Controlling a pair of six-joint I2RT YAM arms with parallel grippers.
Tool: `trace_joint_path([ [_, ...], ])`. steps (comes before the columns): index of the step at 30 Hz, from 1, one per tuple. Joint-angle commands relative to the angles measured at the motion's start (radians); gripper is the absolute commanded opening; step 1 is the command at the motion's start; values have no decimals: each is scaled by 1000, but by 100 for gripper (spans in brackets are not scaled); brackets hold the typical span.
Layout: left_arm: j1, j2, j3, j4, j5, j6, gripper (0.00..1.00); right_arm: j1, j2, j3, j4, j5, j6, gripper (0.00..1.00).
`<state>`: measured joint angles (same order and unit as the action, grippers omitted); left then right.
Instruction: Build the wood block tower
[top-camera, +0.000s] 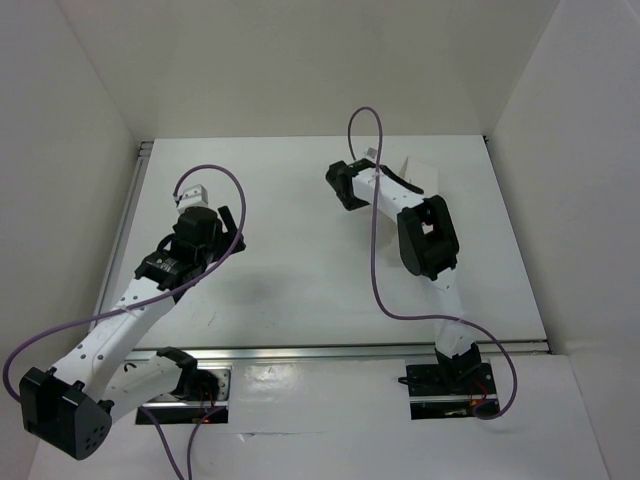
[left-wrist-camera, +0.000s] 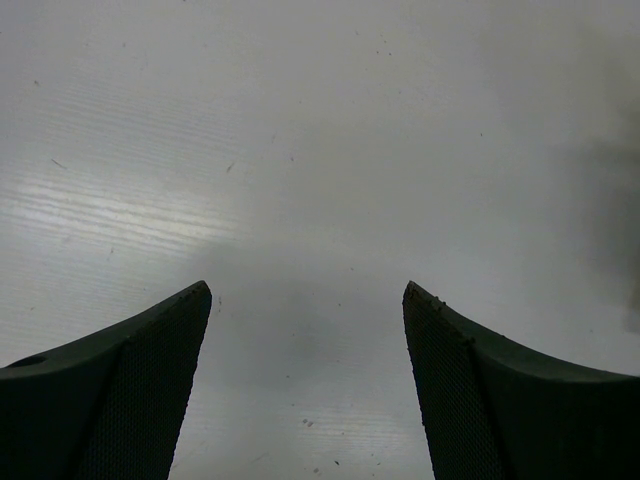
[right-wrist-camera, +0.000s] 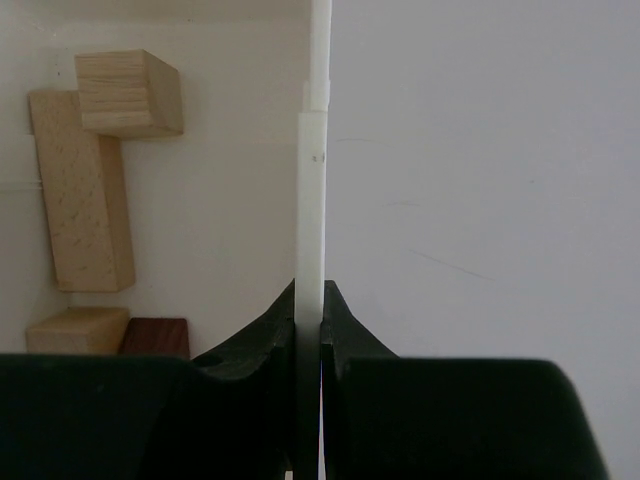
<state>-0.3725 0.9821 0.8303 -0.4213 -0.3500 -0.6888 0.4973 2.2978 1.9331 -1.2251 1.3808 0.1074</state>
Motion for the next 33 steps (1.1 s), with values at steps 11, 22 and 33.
trace_joint_path([
  [11, 0, 10, 4, 41, 45, 3, 83, 23, -54, -152, -71, 37, -362, 0],
  [22, 0, 70, 4, 41, 66, 3, 83, 67, -234, -239, 806, -193, -1413, 0],
  [33, 0, 61, 4, 52, 98, 14, 83, 95, -259, -427, 1607, -175, -2280, 0],
])
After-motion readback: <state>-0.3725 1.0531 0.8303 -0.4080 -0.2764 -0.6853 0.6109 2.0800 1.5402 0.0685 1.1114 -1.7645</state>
